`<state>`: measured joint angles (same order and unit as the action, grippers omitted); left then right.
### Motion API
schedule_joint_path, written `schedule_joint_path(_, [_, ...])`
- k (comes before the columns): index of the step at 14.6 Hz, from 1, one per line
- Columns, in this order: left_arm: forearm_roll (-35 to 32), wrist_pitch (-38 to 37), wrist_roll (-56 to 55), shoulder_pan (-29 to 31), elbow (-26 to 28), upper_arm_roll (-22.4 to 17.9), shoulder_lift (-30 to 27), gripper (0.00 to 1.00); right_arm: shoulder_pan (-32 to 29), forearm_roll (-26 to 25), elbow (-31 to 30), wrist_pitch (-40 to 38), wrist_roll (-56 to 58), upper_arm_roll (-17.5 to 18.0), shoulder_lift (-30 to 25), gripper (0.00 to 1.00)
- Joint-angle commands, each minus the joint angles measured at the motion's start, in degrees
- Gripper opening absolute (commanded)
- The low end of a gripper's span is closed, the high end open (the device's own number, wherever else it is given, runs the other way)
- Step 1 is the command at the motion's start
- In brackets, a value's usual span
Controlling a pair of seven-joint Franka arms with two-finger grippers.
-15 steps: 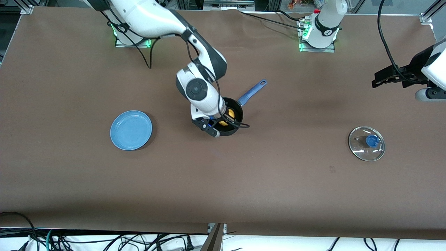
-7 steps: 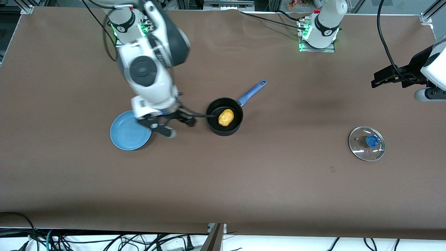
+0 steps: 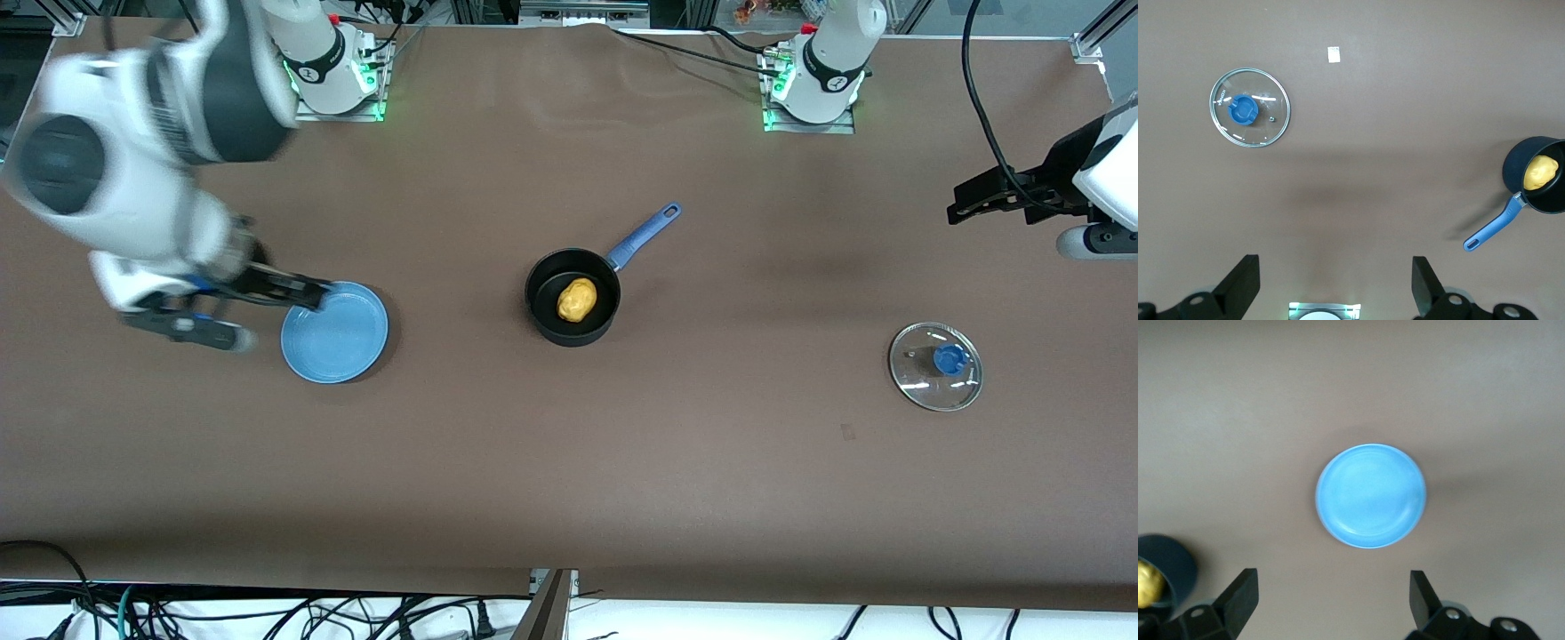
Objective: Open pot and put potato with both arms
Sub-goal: 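Open the right gripper and withdraw it from the pot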
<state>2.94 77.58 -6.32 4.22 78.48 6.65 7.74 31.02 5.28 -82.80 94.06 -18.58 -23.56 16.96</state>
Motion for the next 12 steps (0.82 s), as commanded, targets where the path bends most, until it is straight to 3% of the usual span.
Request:
schedule_joint_path(1, [-0.8,0.7,-0.6,-0.4,0.8,-0.1,-0.7,1.0,-10.6,-1.1,-5.6,0.1,5.8,8.3,-6.7,1.0])
schedule_joint_path(3, [-0.8,0.7,-0.6,-0.4,0.8,-0.1,-0.6,1.0,-19.0,-4.7,-8.8,2.0,6.5,17.0,-9.8,1.0])
schedule_joint_path(6, [-0.8,0.7,-0.6,-0.4,0.8,-0.1,-0.6,1.0,-29.0,-5.7,-17.4,7.7,6.6,25.9,-15.8,1.0])
schedule_joint_path(8, [-0.8,0.7,-0.6,-0.4,0.8,-0.1,-0.6,1.0,-31.9,-5.2,-17.1,6.8,7.6,27.5,-16.9,1.0])
schedule_joint_path(12, [-0.7,0.7,-0.6,-0.4,0.8,-0.1,-0.6,1.0,-32.1,-4.9,-17.0,3.1,8.3,27.5,-17.6,1.0])
